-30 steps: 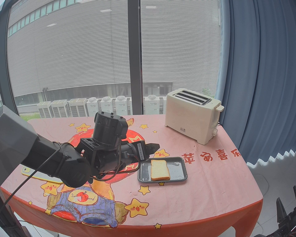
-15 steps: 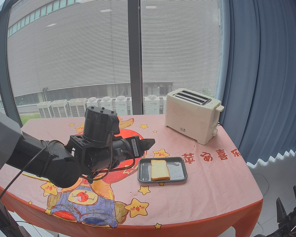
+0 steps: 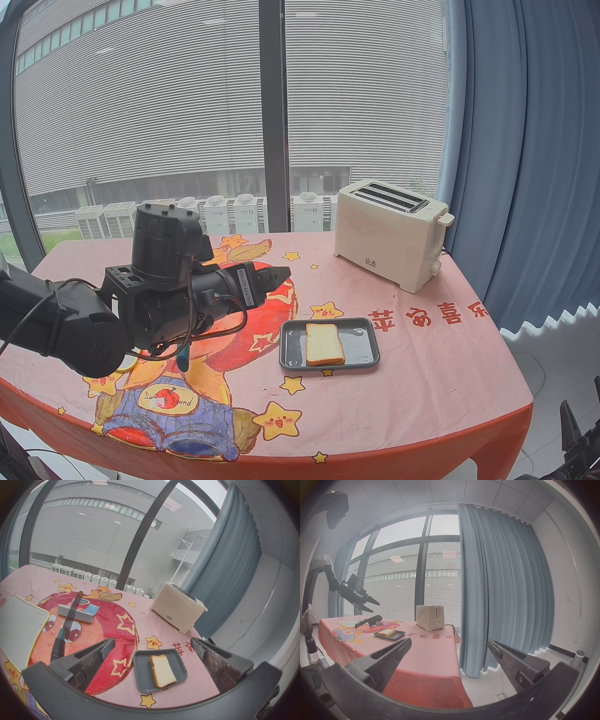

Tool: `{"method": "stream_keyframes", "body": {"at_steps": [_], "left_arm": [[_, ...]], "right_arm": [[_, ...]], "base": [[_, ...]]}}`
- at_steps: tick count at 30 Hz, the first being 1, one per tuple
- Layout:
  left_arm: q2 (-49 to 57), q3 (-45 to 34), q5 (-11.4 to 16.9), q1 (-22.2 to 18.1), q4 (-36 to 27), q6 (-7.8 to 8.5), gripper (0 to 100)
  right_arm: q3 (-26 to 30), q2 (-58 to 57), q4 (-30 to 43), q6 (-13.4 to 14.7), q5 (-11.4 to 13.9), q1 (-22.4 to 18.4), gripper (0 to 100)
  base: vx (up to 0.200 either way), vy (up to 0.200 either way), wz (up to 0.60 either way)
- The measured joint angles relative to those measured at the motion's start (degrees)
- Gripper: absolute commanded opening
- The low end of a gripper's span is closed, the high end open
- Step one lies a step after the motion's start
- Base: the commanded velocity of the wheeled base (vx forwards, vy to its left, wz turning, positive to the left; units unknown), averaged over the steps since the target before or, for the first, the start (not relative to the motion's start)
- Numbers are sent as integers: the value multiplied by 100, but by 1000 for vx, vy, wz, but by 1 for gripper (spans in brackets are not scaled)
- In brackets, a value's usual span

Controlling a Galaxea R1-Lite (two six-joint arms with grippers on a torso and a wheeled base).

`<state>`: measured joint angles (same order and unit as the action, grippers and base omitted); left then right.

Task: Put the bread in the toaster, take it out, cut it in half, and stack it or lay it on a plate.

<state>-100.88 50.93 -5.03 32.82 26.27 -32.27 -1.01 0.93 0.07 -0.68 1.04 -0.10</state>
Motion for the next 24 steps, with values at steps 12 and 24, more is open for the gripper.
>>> {"method": "stream_keyframes", "body": {"at_steps": [12, 24], "left_arm": [[302, -215, -260, -308, 6, 438, 100], [538, -312, -378, -674, 0, 602, 100]], "right_arm": [[0, 0, 2, 0, -2, 0, 100], [0, 0, 0, 2, 0, 0, 100]], "base": [[0, 0, 0], [0, 0, 0]]}}
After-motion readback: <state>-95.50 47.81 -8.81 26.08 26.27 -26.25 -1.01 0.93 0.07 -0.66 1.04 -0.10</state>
